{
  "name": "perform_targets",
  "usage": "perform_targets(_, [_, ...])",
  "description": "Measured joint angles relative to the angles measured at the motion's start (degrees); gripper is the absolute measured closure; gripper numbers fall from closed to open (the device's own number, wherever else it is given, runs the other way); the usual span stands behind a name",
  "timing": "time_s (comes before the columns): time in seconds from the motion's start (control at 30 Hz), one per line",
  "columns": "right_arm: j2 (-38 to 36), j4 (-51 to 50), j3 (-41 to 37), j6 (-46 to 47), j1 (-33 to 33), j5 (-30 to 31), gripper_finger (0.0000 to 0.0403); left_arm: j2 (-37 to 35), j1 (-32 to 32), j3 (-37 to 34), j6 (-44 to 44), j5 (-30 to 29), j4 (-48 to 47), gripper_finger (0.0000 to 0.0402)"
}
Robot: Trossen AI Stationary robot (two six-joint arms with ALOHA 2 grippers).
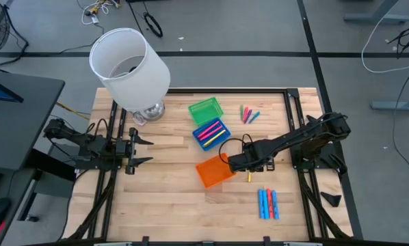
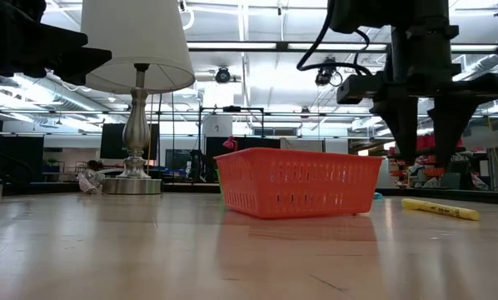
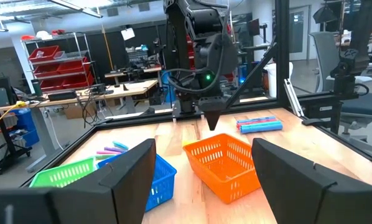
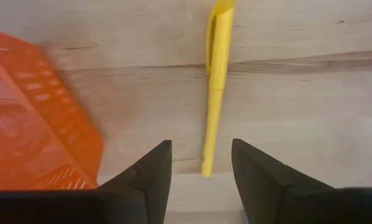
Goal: Pick & Place Markers
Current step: Put the yellow pen into the blue bin
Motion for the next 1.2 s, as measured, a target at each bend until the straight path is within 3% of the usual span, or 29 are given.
perform_targets(0.4, [1.2,10.8,-7.7,-1.2,0.0,0.0,0.0236,0.0,0.0,0.0,0.0,0.0,0.0,0.0129])
perform_targets(0.77, [1.7,13.6,-11.4,-0.5,0.0,0.0,0.0242,0.0,0.0,0.0,0.0,0.0,0.0,0.0129])
perform_targets(0.9, [1.7,13.5,-11.4,-0.1,0.0,-0.2,0.0273,0.0,0.0,0.0,0.0,0.0,0.0,0.0129])
perform_targets(1.2, [1.7,13.3,-11.4,-1.5,0.0,-0.7,0.0387,0.0,0.0,0.0,0.0,0.0,0.0,0.0129])
